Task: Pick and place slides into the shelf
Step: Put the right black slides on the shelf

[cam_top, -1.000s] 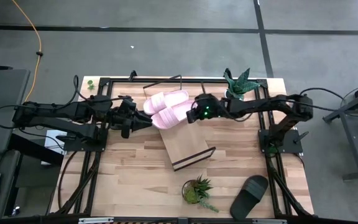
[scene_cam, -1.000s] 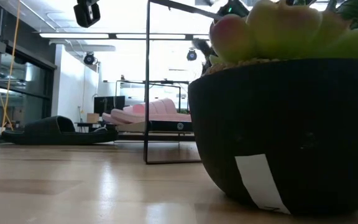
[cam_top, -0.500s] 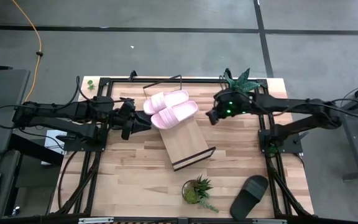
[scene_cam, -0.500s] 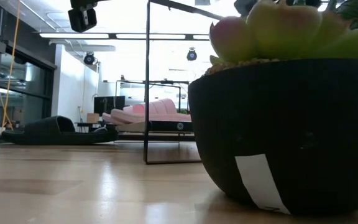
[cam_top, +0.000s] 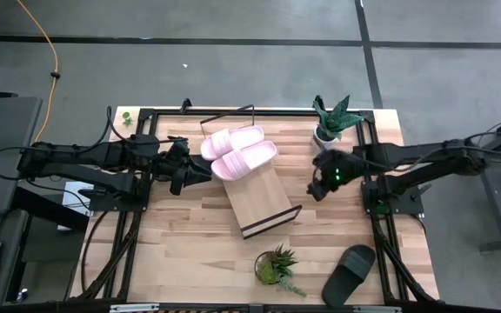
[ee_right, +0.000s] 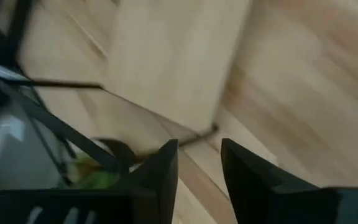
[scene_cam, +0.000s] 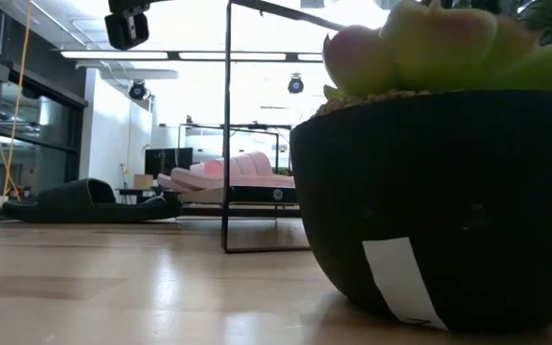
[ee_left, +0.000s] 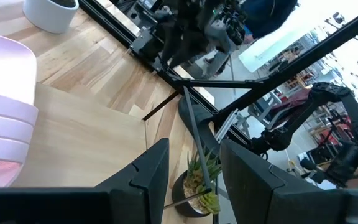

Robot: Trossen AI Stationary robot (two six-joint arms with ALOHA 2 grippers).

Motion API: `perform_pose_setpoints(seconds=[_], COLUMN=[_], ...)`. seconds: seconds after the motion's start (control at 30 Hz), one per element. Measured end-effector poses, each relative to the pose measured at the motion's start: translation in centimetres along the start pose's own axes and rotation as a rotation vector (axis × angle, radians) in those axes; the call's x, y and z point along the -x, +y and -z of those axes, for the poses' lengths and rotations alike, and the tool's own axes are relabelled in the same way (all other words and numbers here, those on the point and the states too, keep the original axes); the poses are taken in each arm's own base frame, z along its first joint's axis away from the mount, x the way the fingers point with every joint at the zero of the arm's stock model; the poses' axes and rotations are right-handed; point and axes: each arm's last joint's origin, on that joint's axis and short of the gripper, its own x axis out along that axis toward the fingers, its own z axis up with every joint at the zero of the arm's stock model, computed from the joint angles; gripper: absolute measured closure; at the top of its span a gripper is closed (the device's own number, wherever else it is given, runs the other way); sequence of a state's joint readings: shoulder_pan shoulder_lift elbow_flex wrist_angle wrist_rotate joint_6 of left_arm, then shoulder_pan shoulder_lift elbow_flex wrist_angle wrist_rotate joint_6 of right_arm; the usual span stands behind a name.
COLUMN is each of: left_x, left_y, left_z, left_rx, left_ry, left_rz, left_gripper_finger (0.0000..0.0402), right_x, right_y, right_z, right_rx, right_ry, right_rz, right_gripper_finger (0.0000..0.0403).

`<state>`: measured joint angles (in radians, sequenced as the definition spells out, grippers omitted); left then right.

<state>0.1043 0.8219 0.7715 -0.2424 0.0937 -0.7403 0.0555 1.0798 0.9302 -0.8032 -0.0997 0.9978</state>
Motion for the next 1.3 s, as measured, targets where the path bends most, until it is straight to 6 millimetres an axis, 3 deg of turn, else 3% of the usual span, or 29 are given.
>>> perform_pose_setpoints(seconds=[0.2,0.57,0.7,0.8,1.0,1.3], left_x=[0.0,0.0,0.0,0.0,0.0,0.0], left_y=[0.0,0.0,0.0,0.0,0.0,0.0], left_z=[0.0,0.0,0.0,0.0,0.0,0.0], left_rx=[0.000,-0.001,-0.001,-0.003,-0.010,0.001], left_ry=[-0.004,-0.005,-0.005,-0.005,0.003,0.006], left_rz=[-0.004,-0.006,-0.006,-0.006,0.002,0.005], left_gripper_finger=[0.0269,0.0269,0.0269,0.0269,0.0269,0.0269], right_x=[-0.2,0.5,0.8,0.9,-0.1,-2.2], right_y=[-0.2,-0.3,-0.2,0.0,0.1,-2.5], right_z=[3.0,7.5,8.7,9.7,11.9,13.8], right_rx=[-0.166,-0.396,-0.371,-0.254,-0.134,-0.128], right_ry=[0.076,0.270,0.321,0.363,0.452,0.535], right_rz=[0.177,0.347,0.370,0.351,0.269,0.116], right_gripper_finger=[0.0296,0.0304,0.0304,0.0304,0.0304,0.0304])
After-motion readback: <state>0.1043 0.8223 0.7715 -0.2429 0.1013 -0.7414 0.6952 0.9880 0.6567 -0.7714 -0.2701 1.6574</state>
